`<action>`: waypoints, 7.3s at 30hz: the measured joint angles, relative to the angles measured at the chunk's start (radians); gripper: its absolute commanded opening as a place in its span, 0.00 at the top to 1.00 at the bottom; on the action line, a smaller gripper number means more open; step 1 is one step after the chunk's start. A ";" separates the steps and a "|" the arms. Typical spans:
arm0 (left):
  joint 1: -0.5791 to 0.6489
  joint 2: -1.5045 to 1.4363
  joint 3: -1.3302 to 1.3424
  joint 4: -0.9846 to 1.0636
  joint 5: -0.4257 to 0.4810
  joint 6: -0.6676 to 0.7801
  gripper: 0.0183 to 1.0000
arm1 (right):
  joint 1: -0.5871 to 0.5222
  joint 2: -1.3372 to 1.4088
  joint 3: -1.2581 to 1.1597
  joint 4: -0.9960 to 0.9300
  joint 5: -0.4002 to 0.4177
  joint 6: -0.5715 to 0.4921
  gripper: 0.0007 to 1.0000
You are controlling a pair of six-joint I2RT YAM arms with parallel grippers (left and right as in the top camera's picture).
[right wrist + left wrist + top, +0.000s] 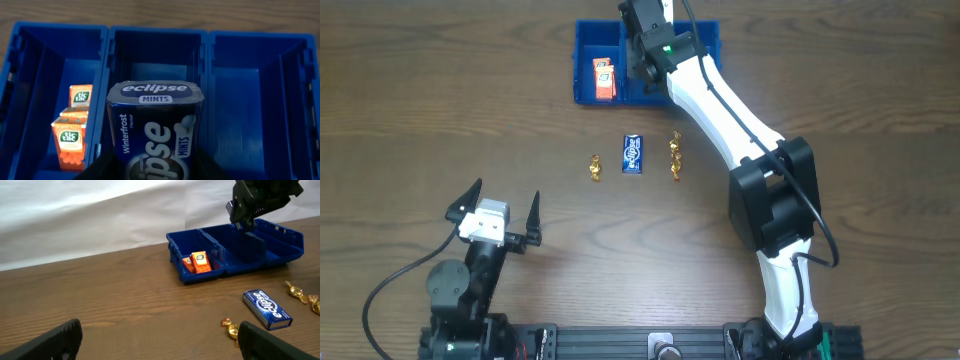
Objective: Sort Candies Into Trays
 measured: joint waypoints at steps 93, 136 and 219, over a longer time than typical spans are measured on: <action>0.000 0.000 0.000 0.000 0.000 0.000 0.00 | 0.183 -0.102 0.048 -0.422 0.017 0.236 0.87; 0.000 0.000 0.000 0.000 0.000 0.000 0.00 | 0.023 0.117 0.212 -0.148 0.103 0.076 0.36; 0.000 0.000 0.000 0.000 0.000 0.000 0.00 | 0.372 0.085 -0.194 -0.134 -0.048 0.386 0.52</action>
